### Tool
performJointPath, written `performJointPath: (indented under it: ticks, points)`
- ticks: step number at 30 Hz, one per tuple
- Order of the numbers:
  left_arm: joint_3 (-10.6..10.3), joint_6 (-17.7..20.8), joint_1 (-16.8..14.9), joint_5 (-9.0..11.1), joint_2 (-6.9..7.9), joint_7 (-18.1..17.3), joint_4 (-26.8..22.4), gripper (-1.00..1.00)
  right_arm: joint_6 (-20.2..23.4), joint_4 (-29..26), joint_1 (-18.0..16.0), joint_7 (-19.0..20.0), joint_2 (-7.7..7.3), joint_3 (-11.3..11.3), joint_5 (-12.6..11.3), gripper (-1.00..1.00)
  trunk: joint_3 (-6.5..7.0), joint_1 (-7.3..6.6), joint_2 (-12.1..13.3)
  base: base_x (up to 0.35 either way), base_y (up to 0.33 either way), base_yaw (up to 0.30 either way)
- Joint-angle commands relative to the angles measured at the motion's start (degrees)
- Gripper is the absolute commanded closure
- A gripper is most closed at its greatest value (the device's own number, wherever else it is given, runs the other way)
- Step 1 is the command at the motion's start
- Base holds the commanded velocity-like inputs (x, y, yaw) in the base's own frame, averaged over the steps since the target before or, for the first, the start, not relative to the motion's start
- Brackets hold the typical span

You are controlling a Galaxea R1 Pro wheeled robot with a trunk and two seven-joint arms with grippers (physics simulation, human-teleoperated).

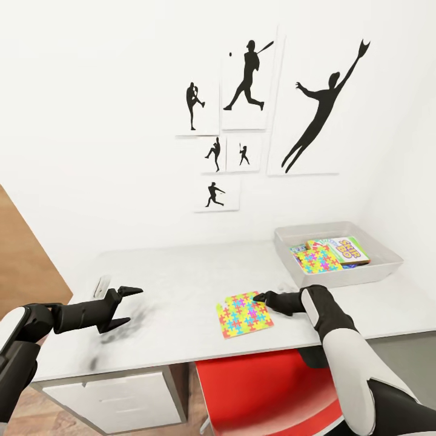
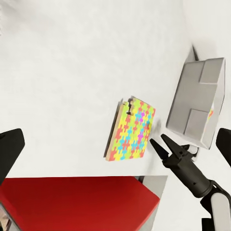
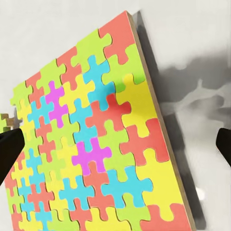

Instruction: Put all the toys in the child's room - the three board games (two on the bed and one on the table), the two jigsaw puzzles on the table, and the tennis ball on the table - inside the toy box on the table in the child's room.

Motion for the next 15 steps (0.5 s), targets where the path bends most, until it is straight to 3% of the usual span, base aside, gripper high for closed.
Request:
performJointPath:
  ticks: [1, 8, 15]
  points:
    - [0.1, 0.1, -0.1, 0.5, 0.00, 0.6, 0.0, -1.00, 0.3, -0.1, -0.1, 0.2, 0.09, -0.4, 0.2, -1.00, -0.07, 0.01, -0.1, 0.000, 0.000, 0.000]
    - [0.1, 0.1, -0.1, 0.5, 0.00, 0.6, -0.1, -1.00, 0.3, -0.1, -0.1, 0.1, 0.15, -0.4, 0.2, -1.00, -0.07, 0.01, -0.1, 0.000, 0.029, 0.000]
    - [0.1, 0.1, -0.1, 0.5, 0.00, 0.6, -0.1, -1.00, 0.3, -0.1, -0.1, 0.1, 0.16, -0.4, 0.2, -1.00, -0.07, 0.01, -0.1, 0.000, 0.263, 0.000]
